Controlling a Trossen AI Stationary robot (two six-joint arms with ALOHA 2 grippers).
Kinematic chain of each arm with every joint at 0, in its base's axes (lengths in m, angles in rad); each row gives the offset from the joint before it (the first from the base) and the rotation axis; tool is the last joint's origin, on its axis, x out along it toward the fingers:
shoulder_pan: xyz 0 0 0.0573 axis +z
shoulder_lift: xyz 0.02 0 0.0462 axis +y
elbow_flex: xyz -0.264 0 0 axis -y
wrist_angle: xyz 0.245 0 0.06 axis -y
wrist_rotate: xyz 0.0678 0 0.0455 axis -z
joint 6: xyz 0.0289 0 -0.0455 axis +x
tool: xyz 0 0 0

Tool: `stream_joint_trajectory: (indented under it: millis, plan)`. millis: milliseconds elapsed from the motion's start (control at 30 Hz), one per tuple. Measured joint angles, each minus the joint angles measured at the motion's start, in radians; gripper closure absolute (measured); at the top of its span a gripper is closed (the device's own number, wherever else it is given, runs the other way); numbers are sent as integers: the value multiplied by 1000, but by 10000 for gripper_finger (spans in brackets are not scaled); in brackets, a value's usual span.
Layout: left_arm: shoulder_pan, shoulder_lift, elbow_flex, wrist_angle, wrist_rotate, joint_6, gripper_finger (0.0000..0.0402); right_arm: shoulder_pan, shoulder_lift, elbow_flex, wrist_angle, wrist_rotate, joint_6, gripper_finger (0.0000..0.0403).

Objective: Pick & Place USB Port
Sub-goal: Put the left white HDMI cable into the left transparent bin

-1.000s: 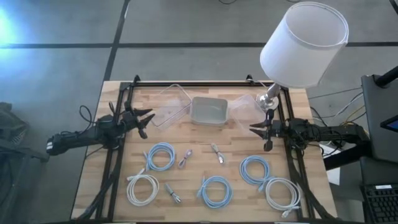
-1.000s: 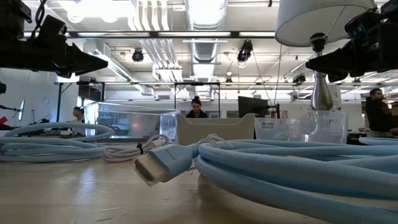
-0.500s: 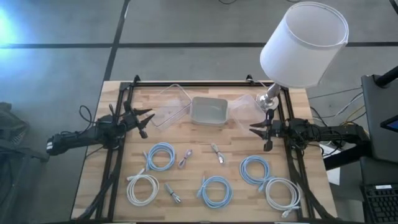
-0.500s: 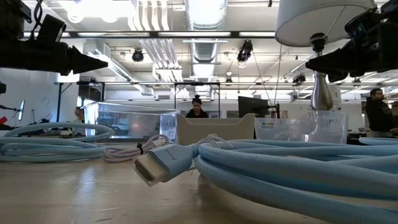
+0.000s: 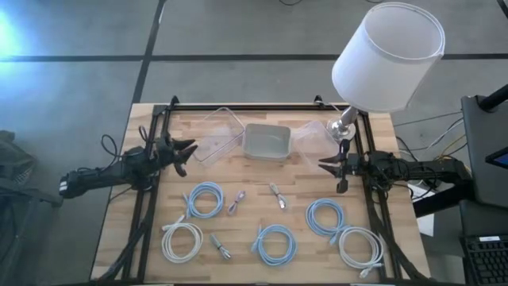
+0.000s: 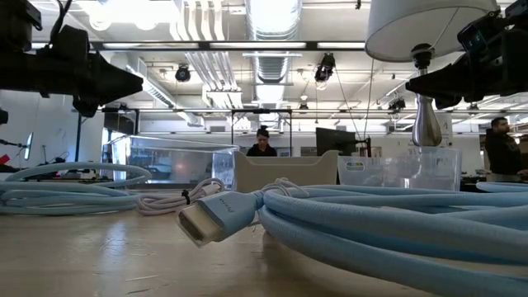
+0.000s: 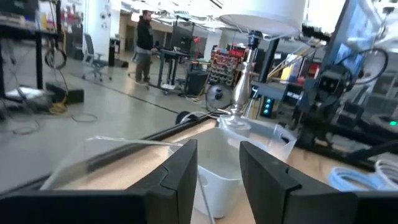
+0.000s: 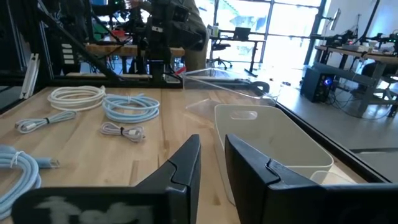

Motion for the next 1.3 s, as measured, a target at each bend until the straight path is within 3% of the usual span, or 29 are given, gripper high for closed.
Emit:
stream_joint_trajectory:
  millis: [167,333,533,667,967,1300]
  plan:
    - [0,14,0,-1,3,20,277,0,0,0,0,0,1,323]
    - [0,20,1,64,101,31,277,0,0,0,0,0,1,317]
    - [0,44,99,69,162,97,277,0,0,0,0,0,0,320]
    - [0,100,197,-8,211,164,277,0,0,0,1,0,1,328]
    - [0,282,431,-287,215,226,277,0,0,0,1,0,1,331]
    - [0,448,509,-353,238,250,277,0,0,0,1,0,1,317]
